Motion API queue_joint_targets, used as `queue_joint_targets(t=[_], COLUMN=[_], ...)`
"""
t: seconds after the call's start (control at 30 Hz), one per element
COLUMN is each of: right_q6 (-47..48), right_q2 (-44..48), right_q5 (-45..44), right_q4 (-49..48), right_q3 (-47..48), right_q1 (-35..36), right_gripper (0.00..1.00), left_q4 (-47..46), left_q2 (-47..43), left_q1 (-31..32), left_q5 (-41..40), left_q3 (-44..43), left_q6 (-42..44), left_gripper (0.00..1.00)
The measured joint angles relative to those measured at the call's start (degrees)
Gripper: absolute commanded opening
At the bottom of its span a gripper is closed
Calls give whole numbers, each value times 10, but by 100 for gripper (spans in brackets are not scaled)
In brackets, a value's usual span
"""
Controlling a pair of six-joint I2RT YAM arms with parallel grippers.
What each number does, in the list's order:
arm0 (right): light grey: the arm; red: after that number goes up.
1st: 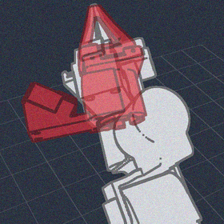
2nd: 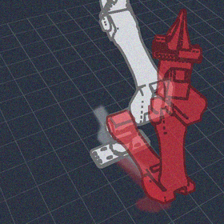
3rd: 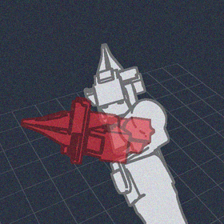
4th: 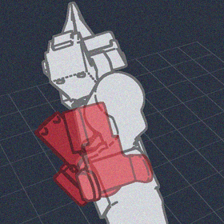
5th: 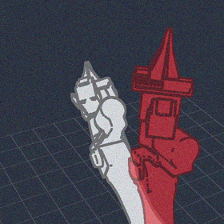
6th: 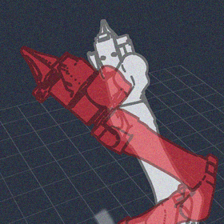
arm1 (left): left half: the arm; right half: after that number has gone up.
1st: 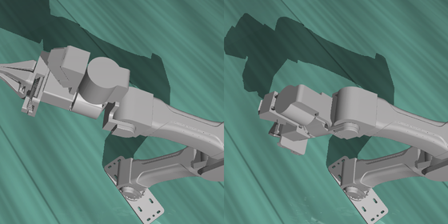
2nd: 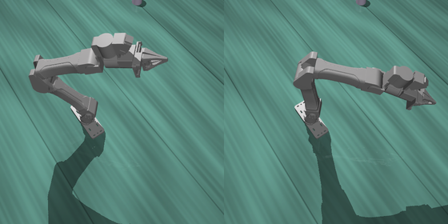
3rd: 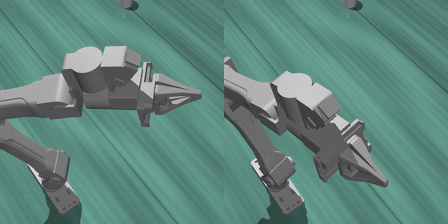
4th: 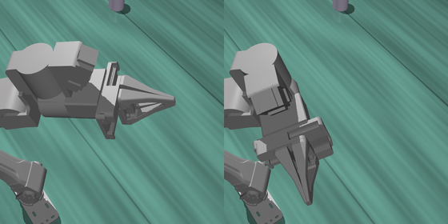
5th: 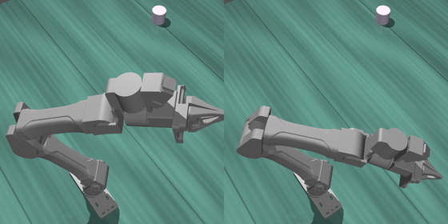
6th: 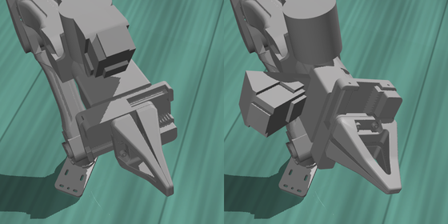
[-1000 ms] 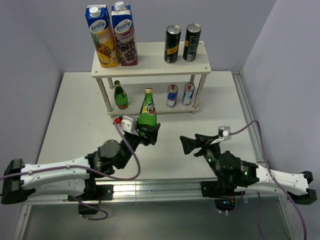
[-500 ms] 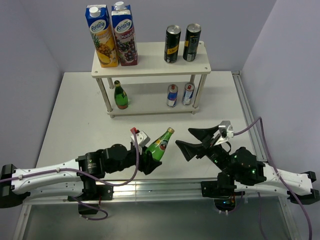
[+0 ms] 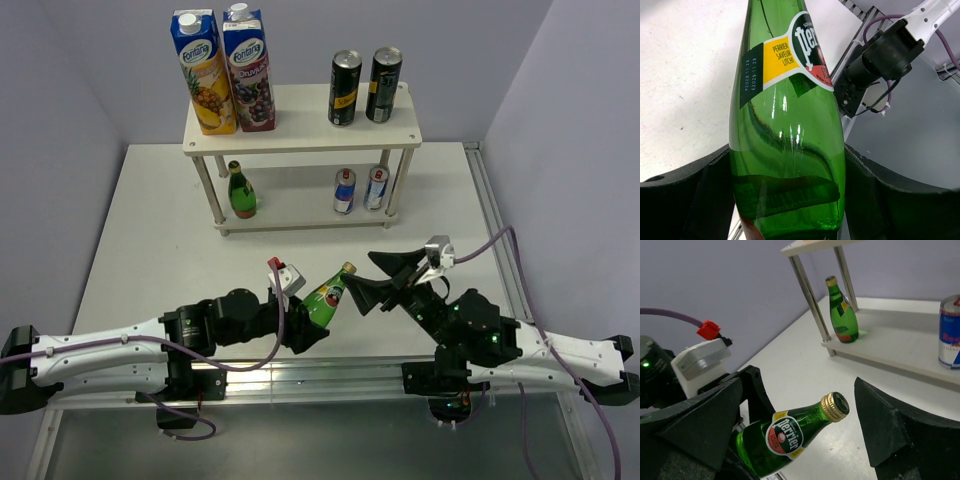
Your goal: Place and organize the beverage onto the shelf
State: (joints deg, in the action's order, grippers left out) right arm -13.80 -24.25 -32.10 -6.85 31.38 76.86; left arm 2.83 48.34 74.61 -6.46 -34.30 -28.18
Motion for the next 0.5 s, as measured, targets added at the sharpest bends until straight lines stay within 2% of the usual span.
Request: queue_joint_targets(t=[0.17, 0.37, 0.5], right_q6=[-54, -136, -165], right_q2=[-64, -101, -104], right_q5=[-13, 46, 62], right_q4=[-4, 2, -8], right_q3=[0, 0, 2], right_q1=[-17, -130, -153], right_gripper=[100, 100, 100], left_q4=[-14, -10, -12], left_q2=[3, 3, 9], left_q1=[0, 0, -1], left_q5=[2, -8, -14], left_q3=[-2, -41, -54], left_q6=[0, 14, 24], left_gripper=[0, 0, 0])
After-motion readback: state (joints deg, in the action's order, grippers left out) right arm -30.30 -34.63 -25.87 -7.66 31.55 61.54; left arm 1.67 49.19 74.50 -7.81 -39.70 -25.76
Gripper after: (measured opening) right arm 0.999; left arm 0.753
